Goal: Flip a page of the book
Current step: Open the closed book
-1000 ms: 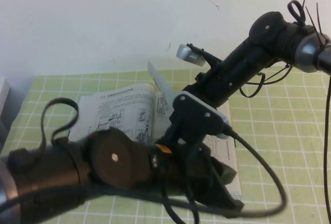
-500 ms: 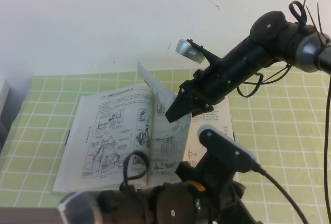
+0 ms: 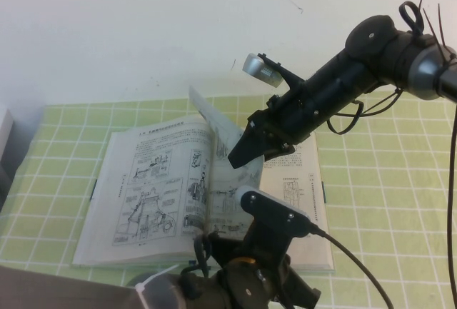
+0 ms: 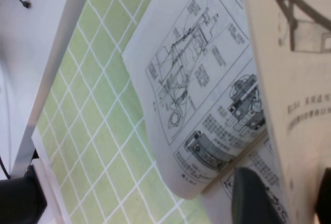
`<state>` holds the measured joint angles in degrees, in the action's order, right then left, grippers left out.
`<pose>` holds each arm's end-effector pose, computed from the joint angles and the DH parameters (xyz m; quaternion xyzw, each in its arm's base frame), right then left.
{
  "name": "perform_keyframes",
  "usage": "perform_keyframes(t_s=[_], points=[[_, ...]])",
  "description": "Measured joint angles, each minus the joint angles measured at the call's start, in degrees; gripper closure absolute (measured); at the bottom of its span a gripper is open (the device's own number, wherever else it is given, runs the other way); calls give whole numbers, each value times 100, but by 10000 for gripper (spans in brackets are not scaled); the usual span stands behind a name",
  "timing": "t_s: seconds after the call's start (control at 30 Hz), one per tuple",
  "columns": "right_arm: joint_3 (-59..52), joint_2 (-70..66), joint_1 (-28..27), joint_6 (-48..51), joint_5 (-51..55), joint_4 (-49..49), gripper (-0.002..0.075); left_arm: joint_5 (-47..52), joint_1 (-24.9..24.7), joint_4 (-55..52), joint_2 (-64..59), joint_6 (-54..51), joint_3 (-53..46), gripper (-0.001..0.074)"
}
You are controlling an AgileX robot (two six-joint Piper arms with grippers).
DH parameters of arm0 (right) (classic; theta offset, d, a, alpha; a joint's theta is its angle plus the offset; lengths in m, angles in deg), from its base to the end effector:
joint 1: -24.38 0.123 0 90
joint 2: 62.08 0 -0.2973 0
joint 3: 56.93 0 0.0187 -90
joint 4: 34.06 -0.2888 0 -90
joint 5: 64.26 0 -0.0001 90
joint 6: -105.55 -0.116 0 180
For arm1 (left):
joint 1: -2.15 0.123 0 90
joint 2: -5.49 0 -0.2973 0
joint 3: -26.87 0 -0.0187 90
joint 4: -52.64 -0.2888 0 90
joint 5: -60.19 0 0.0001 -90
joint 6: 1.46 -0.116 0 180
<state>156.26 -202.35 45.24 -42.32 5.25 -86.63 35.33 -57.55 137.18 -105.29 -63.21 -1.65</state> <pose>0.4641 0.2692 0.1710 -0.2722 0.8657 0.4146 0.0677 0.2336 -0.3038 0.1174 0.2169 0.8854 -0.0855 0.4022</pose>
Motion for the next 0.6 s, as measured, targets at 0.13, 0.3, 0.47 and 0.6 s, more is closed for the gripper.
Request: perform_keyframes(t_s=[0.13, 0.3, 0.47, 0.6], points=[[95, 0, 0, 0, 0, -97, 461, -298, 0, 447, -15, -295, 0, 738], [362, 0, 0, -10, 0, -255, 461, -610, 0, 628, -15, -460, 0, 738], [456, 28, 0, -10, 0, -264, 461, -882, 0, 730, -15, -482, 0, 738], [456, 185, 0, -10, -11, -253, 462, -1146, 0, 884, -15, -482, 0, 738]])
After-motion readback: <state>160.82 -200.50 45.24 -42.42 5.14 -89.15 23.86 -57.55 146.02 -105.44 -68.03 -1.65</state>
